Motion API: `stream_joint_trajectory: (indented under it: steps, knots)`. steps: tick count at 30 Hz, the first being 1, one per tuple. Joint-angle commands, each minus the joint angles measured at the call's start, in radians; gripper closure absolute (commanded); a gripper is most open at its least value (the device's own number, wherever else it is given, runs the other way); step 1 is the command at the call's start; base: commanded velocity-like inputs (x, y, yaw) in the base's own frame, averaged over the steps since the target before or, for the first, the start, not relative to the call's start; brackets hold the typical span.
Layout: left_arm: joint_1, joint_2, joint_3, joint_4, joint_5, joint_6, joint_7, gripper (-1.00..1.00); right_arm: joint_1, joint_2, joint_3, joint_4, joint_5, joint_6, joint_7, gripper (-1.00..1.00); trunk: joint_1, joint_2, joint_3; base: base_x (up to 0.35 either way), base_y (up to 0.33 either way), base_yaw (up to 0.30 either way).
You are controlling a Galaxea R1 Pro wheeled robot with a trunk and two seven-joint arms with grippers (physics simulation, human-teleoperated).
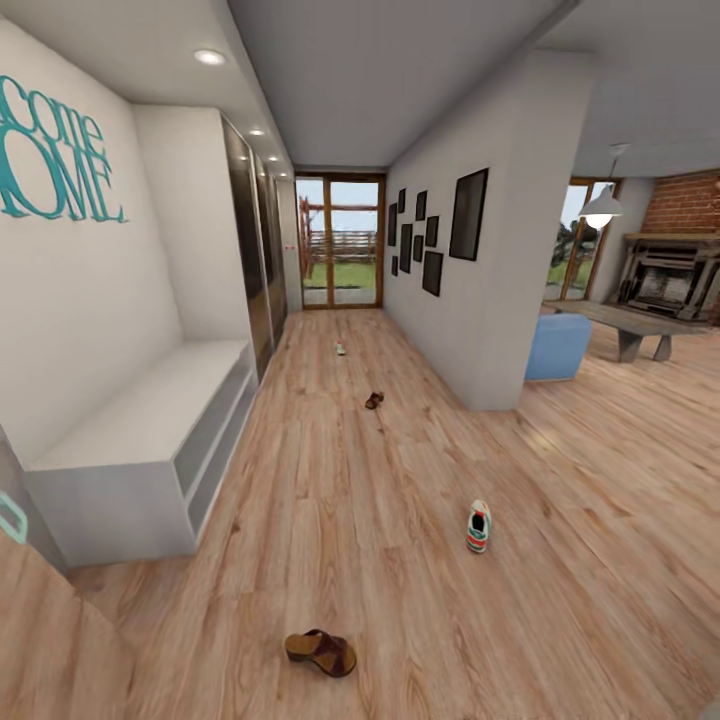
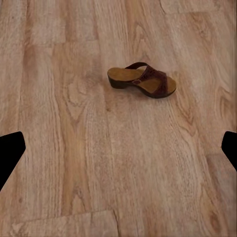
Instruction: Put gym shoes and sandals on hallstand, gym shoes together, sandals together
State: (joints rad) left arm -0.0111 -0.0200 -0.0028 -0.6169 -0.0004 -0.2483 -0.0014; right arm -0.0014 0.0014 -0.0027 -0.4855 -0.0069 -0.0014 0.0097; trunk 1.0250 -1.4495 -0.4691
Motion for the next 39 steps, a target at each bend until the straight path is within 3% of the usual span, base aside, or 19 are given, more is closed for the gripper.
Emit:
stream_joint_trajectory:
  steps: [1,11,21,39]
  knots:
    - [-0.001,0.0,0.0,0.0,0.0,-0.003,0.0,-1.0,0.0,0.0,0.0,-0.001,-0.001,0.0,0.001,-1.0,0.0,0.0,-0.001,0.0,0.0,-0.265]
    - [0.0,0.001,0.0,-0.006,-0.011,-0.002,0.0,-1.0,0.0,0.0,0.0,-0.001,-0.001,0.0,0.002,-1.0,0.0,0.0,-0.001,0.143,0.135,-0.265]
    - [-0.001,0.002,0.0,-0.013,-0.091,-0.002,0.001,-1.0,0.0,0.0,-0.001,-0.001,-0.001,0.0,0.003,-1.0,0.0,0.0,-0.001,0.103,0.27,-0.265]
    - [-0.001,0.002,0.0,-0.037,-0.102,-0.002,0.001,-1.0,0.0,0.0,-0.003,-0.001,-0.002,-0.001,0.001,-1.0,0.0,0.0,-0.001,0.002,0.3,-0.24]
